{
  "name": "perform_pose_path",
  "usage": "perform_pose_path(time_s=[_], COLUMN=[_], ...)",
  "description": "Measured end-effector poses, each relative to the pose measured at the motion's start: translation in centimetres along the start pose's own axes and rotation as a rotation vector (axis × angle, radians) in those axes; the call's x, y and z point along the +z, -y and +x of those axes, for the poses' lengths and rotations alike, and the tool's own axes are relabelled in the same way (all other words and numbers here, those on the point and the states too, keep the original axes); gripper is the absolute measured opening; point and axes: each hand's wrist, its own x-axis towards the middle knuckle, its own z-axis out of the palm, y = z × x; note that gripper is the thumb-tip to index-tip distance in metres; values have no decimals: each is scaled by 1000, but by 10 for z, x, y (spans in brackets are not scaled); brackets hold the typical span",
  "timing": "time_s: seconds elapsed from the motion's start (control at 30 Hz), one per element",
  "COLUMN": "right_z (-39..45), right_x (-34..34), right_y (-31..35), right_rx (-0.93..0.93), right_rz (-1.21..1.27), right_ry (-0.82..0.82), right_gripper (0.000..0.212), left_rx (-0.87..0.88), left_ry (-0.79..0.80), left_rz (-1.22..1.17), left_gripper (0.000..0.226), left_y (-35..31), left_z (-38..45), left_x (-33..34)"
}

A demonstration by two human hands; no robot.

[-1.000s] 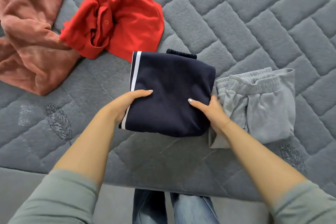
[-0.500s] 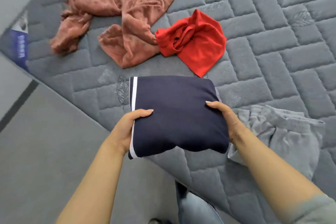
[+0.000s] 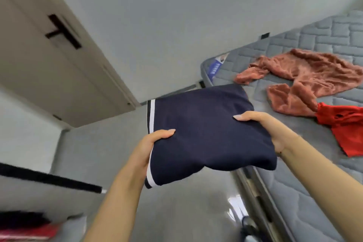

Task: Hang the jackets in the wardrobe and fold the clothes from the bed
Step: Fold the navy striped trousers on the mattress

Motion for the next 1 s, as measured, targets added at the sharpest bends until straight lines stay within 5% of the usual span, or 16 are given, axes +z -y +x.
perform_pose_path(time_s=[0.2, 0.4, 0.47, 0.77, 1.0], right_z=[42, 56, 47, 11, -5], right_x=[201, 387, 452, 721, 917], right_y=[42, 44, 31, -39, -34], right_rx=[85, 206, 216, 196, 0], right_rz=[-252, -489, -556, -683, -780], right_ry=[388, 791, 893, 1207, 1345], right_gripper=[45, 43, 41, 32, 36], left_rx=[210, 507, 549, 896, 1052], left_ry=[-378, -609, -780, -1058, -1179], left_rz=[-217, -418, -619, -638, -574], left_gripper=[34, 8, 35, 38, 39], left_y=[-28, 0, 3, 25, -31], left_z=[-148, -283, -323, -494, -588], left_x=[-114, -180, -198, -336, -450])
